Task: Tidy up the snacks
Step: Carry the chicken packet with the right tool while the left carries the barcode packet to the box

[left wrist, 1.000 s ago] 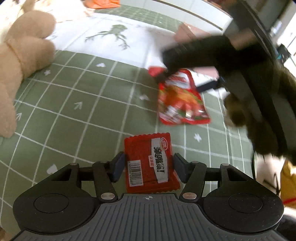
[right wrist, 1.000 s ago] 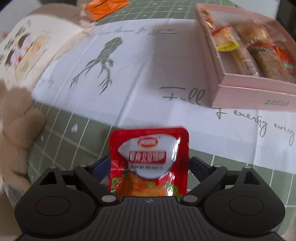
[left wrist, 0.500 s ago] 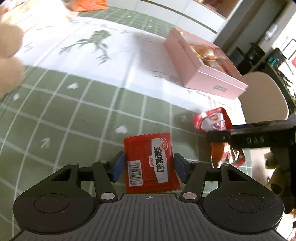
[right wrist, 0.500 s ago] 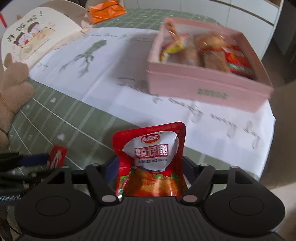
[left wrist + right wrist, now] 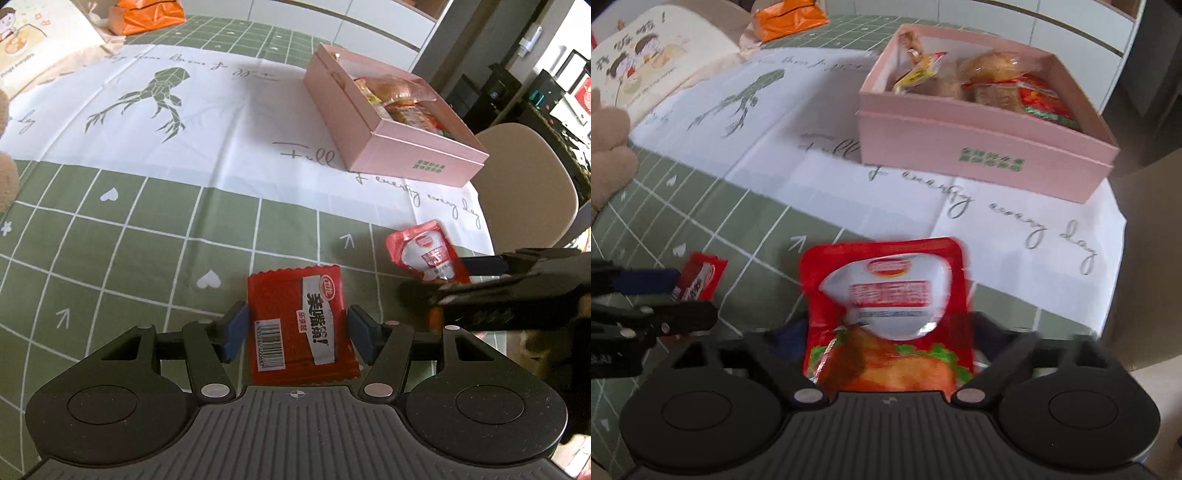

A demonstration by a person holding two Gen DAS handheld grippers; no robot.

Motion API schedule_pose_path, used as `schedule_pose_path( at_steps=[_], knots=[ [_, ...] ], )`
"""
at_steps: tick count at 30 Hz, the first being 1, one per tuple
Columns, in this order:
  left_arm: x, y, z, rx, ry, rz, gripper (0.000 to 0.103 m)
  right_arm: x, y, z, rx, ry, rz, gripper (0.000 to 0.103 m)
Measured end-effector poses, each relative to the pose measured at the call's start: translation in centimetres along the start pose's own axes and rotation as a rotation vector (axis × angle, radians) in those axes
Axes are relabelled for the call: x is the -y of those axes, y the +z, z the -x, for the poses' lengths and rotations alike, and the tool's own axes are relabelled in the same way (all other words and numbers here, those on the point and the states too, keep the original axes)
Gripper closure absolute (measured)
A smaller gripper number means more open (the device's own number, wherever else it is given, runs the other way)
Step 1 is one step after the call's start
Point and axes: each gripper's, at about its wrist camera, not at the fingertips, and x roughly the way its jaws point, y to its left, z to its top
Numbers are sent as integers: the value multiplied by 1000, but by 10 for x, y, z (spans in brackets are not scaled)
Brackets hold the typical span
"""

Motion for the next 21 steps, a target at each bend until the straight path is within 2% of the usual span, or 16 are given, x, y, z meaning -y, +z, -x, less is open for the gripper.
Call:
schedule_pose_path(
  at_steps=[1, 2, 4, 10, 21],
  knots=[
    [1, 0, 0, -1, 1, -1, 39, 5, 3, 6, -4, 39, -28, 36],
    [1, 1, 0, -2, 2, -3, 38, 9, 5, 11, -8, 68, -48, 42],
    [1, 1, -1, -4, 3, -10, 38, 13, 9, 21, 2, 91, -72, 46],
    [3, 3, -2, -10, 5, -21, 38, 18, 15, 45, 64, 87, -77, 48],
    [7, 3, -2, -25, 4, -28, 41, 31, 11, 60, 95, -37, -30, 48]
  ],
)
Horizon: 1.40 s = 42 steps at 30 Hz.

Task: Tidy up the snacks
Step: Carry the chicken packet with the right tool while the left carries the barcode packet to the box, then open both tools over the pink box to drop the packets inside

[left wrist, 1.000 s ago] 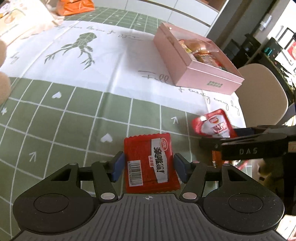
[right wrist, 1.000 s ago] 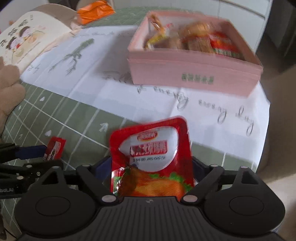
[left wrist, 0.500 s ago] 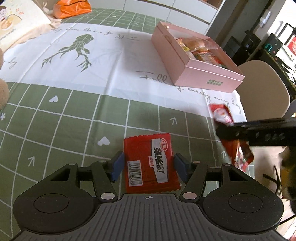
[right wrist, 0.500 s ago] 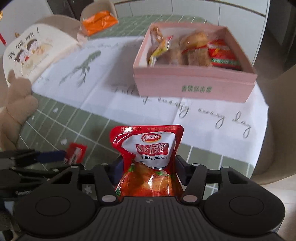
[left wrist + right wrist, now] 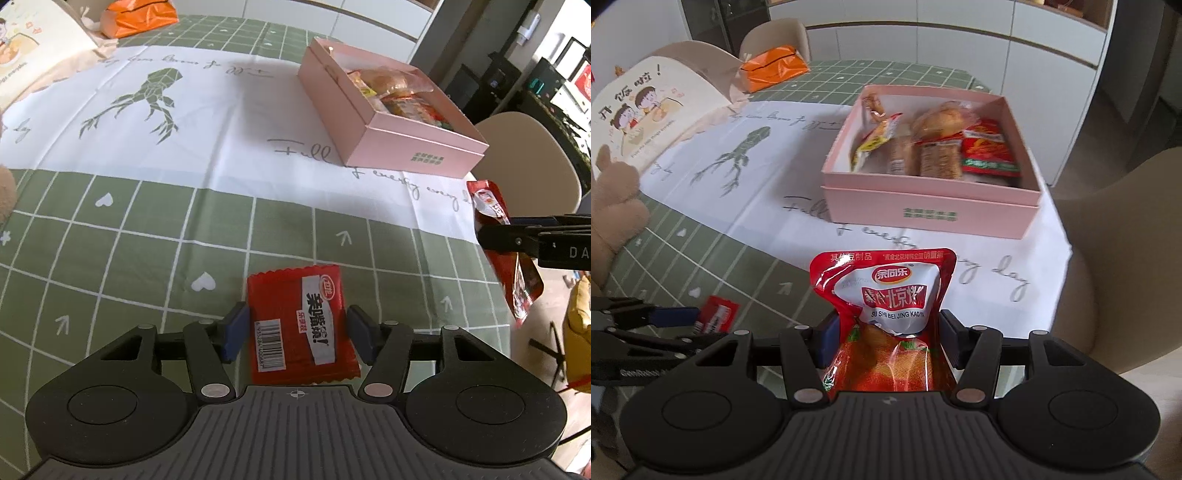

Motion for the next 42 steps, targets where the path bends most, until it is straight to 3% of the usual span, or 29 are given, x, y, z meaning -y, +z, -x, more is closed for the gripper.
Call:
schedule_pose_path(
  at_steps=[5, 8, 10, 13, 15, 17, 18, 20, 22, 27, 29, 30, 32, 37, 42],
  knots=[
    [14, 18, 17, 62, -66, -32, 44, 13, -4, 15, 24, 0, -27, 48],
    [32, 66, 45, 173, -150, -75, 44, 23, -3, 25, 48, 8, -57, 48],
    [51, 104, 61, 259, -162, -128, 43, 29, 0, 32, 68, 16, -77, 48],
    [75, 164, 70, 352, -197, -132, 38, 35, 6, 38, 101, 30, -105, 48],
    [85, 201, 54, 331, -238, -136, 37, 38, 10, 40, 120, 36, -116, 48],
    [86, 233, 15, 220, -277, -107, 36, 40, 14, 40, 138, 42, -120, 47],
    [82, 240, 2, 206, -263, -75, 37, 41, 16, 40, 143, 44, -124, 47],
    [77, 241, -8, 248, -206, -66, 37, 45, 20, 37, 145, 45, -140, 47],
    [70, 231, -9, 263, -206, -69, 37, 50, 22, 33, 146, 49, -156, 46],
    [53, 215, -16, 234, -307, -13, 38, 55, 34, 22, 126, 56, -180, 46],
    [57, 220, -26, 229, -389, -8, 37, 51, 45, 17, 126, 57, -173, 46],
    [62, 224, -36, 204, -370, -37, 37, 47, 50, 15, 130, 51, -160, 46],
    [61, 226, -52, 189, -257, -54, 42, 41, 56, 8, 129, 29, -134, 46],
    [19, 198, -50, 212, -285, 116, 42, 38, 58, 2, 118, 19, -140, 46],
    [0, 158, -21, 270, -246, 156, 42, 41, 89, 15, 194, 32, -162, 46]
  ],
)
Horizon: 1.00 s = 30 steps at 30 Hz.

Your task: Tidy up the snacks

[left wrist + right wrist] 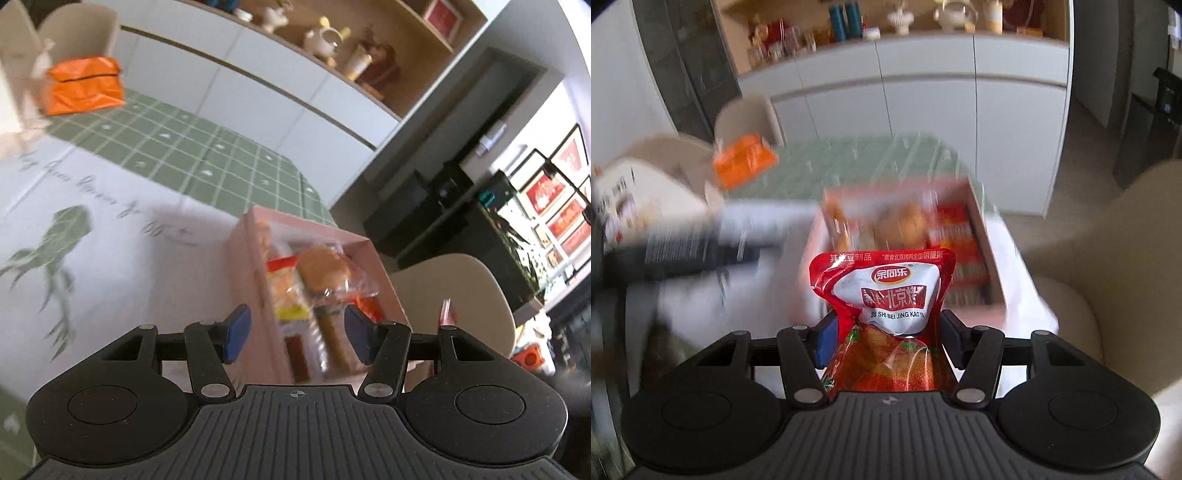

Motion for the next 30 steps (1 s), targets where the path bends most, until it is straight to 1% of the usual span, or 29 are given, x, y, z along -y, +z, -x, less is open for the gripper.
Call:
schedule_pose_path(
  at_steps=[2, 3, 4, 5, 6, 7, 9, 10, 12, 13, 15, 17, 19, 20, 22, 23, 24, 25, 26, 27, 29, 30],
  knots=[
    [-1, -8, 14, 10, 15, -13, 42, -3, 29, -1, 39, 14, -49, 45],
    [2, -12, 17, 12, 33, -36, 42, -3, 42, -5, 53, 27, -86, 36],
    [3, -15, 19, 7, 60, -68, 42, -1, 55, -12, 63, 43, -129, 22],
    [3, -21, 26, -2, 86, -93, 42, 1, 64, -23, 59, 53, -169, 15],
    [1, -24, 28, -10, 112, -112, 42, 4, 70, -36, 45, 56, -187, 13],
    [-3, -30, 30, -15, 136, -127, 42, 5, 73, -48, 28, 45, -192, 13],
    [-14, -41, 36, -28, 161, -139, 42, 7, 67, -61, 19, -7, -188, 13],
    [-20, -49, 41, -37, 173, -142, 42, 8, 60, -62, 27, -15, -186, 13],
    [-31, -66, 45, -55, 187, -155, 42, 6, 37, -58, 32, 12, -189, 13],
    [-35, -74, 47, -61, 194, -168, 42, 4, 26, -58, 23, 22, -195, 13],
    [-40, -91, 51, -60, 213, -210, 42, -5, -8, -55, -10, 26, -195, 13],
    [-44, -108, 54, -55, 240, -269, 42, -20, -49, -56, -49, -7, -176, 13],
    [-48, -120, 54, -60, 243, -295, 42, -39, -92, -57, -69, -50, -135, 13],
    [-49, -124, 53, -58, 242, -304, 42, -46, -109, -57, -74, -70, -114, 13],
    [-49, -131, 53, -28, 245, -350, 42, -60, -137, -63, -98, -90, -77, 11],
    [-48, -132, 52, -18, 249, -368, 42, -70, -149, -61, -56, -122, -31, 12],
    [-47, -134, 51, -7, 253, -384, 42, -79, -156, -61, -31, -148, 17, 12],
    [-46, -136, 48, 8, 259, -404, 41, -86, -159, -61, -30, -151, 50, 10],
    [-45, -138, 47, 24, 265, -422, 41, -90, -163, -62, -9, -163, 71, 10],
    [-43, -141, 44, 43, 277, -443, 41, -91, -165, -63, 10, -162, 72, 10],
    [-40, -144, 40, 73, 299, -471, 42, -89, -165, -64, 25, -177, 52, 6],
    [-41, -144, 38, 82, 303, -470, 41, -88, -165, -66, 28, -189, 42, 1]
  ],
)
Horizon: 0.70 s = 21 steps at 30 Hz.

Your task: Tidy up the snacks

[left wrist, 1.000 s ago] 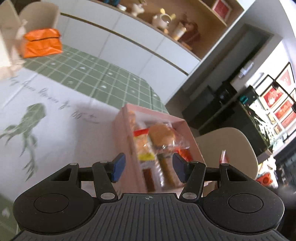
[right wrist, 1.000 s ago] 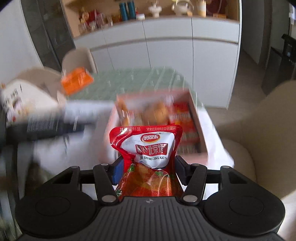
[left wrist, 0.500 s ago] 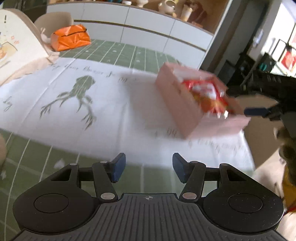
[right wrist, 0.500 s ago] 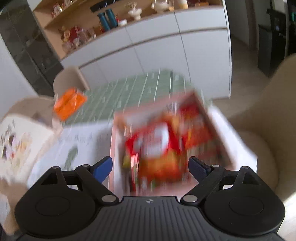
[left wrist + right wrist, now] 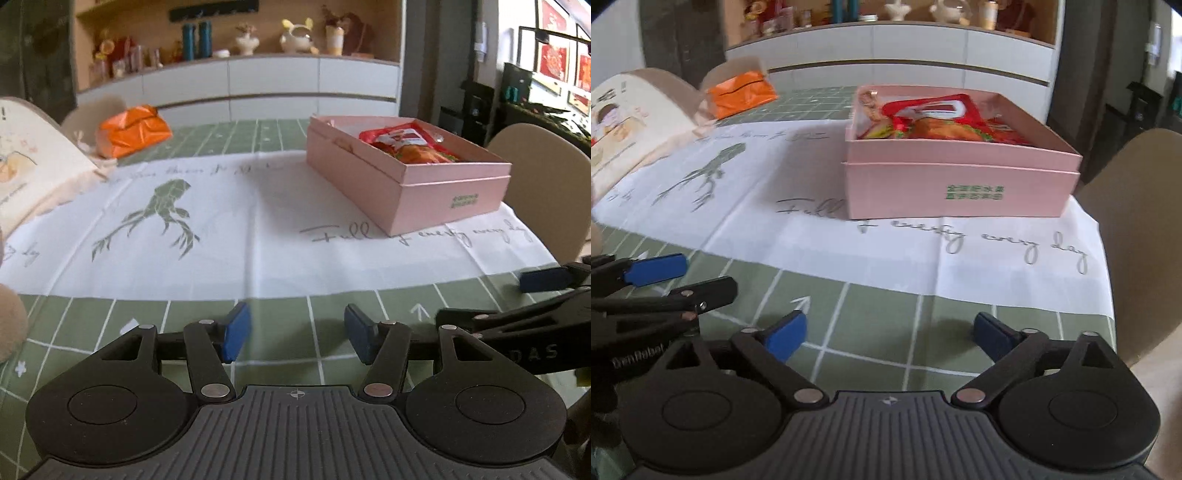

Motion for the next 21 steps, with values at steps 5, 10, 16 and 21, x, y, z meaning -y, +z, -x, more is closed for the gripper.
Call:
schedule_pose_path(
  at_steps=[5, 10, 16, 21],
  knots=[
    [-1, 0, -3, 12, -3, -3, 39, 10, 1, -3, 47, -58, -64, 0],
    [0, 0, -3, 12, -1, -6, 39, 11, -7, -2, 112, -63, -67, 0],
    [0, 1, -3, 12, -3, -4, 39, 11, -6, -4, 121, -65, -69, 0],
    [0, 1, -3, 12, -3, -5, 38, 11, -6, -4, 121, -65, -69, 0]
  ],
)
